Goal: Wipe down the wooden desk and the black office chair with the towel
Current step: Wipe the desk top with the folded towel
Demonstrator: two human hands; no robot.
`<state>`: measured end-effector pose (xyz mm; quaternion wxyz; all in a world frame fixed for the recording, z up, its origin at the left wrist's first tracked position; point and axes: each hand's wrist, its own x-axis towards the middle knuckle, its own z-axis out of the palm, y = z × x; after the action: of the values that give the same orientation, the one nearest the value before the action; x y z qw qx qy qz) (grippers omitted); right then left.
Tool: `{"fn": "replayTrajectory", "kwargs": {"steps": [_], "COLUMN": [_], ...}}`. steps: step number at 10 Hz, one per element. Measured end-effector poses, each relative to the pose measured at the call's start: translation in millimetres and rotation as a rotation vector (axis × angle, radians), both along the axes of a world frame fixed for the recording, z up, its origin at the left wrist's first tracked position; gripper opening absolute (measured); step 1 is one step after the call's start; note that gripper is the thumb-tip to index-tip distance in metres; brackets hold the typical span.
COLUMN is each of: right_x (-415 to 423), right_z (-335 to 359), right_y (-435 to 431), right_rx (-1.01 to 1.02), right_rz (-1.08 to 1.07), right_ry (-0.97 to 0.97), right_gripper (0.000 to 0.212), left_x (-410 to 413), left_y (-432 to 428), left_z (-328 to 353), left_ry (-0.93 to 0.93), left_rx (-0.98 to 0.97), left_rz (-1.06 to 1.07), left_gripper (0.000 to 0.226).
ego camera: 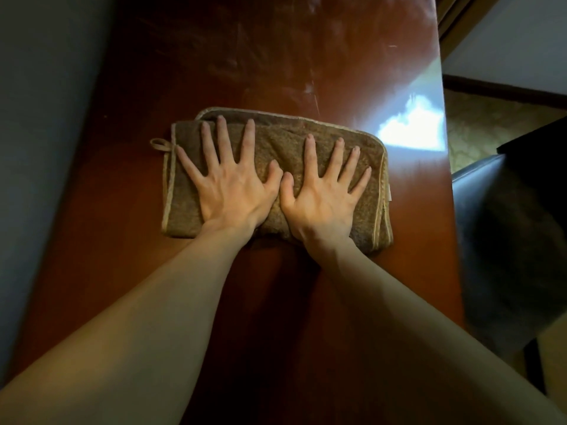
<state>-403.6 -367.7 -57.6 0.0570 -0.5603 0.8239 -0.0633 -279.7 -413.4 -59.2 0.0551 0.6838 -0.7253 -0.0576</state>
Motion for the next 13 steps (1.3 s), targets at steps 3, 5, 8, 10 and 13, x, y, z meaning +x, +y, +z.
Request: {"fn": "replayTrajectory", "kwargs": {"steps": [3,5,8,10,13], "right_x": [-8.2,-14.7,-25.0,-32.4,-45.8], "right_z": [0.8,0.1,6.5,9.9,11.6], "right_y": [-42.7,-71.8,-113.4,-143.0,-188.0], "right_rx": [0.008,-0.002,0.007,0.024,0.019], "right_rz": [-0.010,-0.028,-0.043,-0.036,-0.041], "right_ry": [0.004,-0.024,-0.022,-0.024,-0.032], "right_gripper": [0.074,0.074,0.074,0.072,0.071], "left_x": [-12.0,-20.2,-34.5,-43.1,-57.1], "left_y": [-43.5,-73.7,-119.7,-148.9,-194.5], "left_z": [-0.1,-0.7,0.3,1.9,2.8], "left_ry": [0.001,-0.010,-0.022,-0.018,-0.026], "left_rx": [0.003,-0.005,-0.018,-0.016,-0.008], "left_rz": [0.012,0.018,0.014,0.010,0.016], "left_gripper": [0.080,0.080,0.080,0.079,0.078]}}
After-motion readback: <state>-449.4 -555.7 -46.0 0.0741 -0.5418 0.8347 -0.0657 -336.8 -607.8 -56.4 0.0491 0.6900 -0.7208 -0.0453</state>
